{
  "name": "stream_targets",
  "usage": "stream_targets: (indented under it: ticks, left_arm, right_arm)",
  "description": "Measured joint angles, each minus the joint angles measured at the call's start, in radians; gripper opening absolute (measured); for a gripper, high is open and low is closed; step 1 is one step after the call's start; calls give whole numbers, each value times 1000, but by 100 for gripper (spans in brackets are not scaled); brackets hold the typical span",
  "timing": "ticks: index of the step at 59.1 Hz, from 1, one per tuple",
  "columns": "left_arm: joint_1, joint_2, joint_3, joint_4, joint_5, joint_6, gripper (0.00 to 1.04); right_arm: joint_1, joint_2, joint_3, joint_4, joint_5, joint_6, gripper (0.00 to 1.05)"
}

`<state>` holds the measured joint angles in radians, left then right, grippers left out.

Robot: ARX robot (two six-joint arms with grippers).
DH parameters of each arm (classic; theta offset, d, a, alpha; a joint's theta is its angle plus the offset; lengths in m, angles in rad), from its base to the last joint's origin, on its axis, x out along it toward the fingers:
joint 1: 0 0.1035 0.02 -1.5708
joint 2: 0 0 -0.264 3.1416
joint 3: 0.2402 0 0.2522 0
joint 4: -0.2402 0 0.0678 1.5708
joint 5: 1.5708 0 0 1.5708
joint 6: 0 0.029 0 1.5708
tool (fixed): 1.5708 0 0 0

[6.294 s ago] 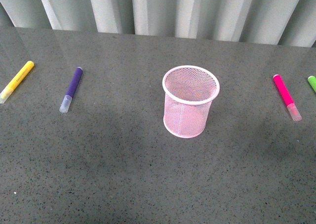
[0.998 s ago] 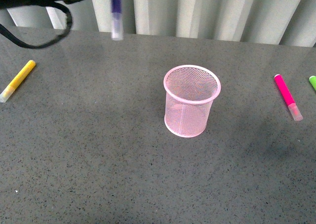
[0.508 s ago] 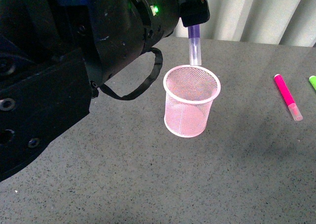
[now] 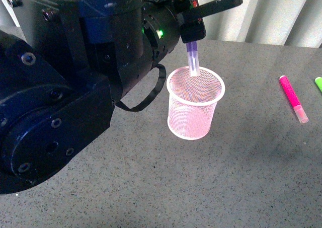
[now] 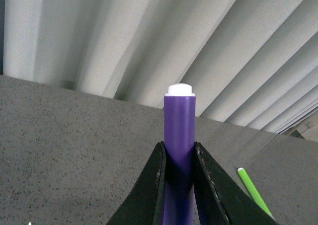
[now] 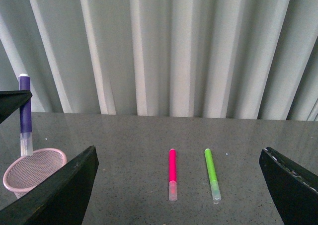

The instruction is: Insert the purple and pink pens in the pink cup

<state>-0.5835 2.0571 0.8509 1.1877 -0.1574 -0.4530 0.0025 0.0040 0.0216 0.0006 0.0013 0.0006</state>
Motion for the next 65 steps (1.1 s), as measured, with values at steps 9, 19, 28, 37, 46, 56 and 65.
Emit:
stream_targets:
  ticks: [9, 19, 28, 37, 46, 56, 65]
  left_arm:
    - [-3, 40, 0, 3, -5, -5, 13]
    - [-6, 60, 4, 0, -9, -17, 13]
    - [-6, 61, 10, -21, -22, -36, 13]
    - [-8, 68, 10, -37, -22, -57, 26]
    - [-8, 67, 7, -44, -19, -68, 53]
    - [-5, 6, -31, -112, 11, -66, 82]
    - [22, -219, -84, -411, 104, 67, 98]
  right_arm:
    - [0, 0, 0, 0, 0, 0, 98]
    - [0, 0, 0, 0, 0, 0, 98]
    - [0, 0, 0, 0, 0, 0, 98]
    - [0, 0, 0, 0, 0, 0, 98]
    - [0, 0, 0, 0, 0, 0, 98]
    - [0, 0, 0, 0, 0, 0, 98]
    - [0, 0, 0, 0, 0, 0, 98]
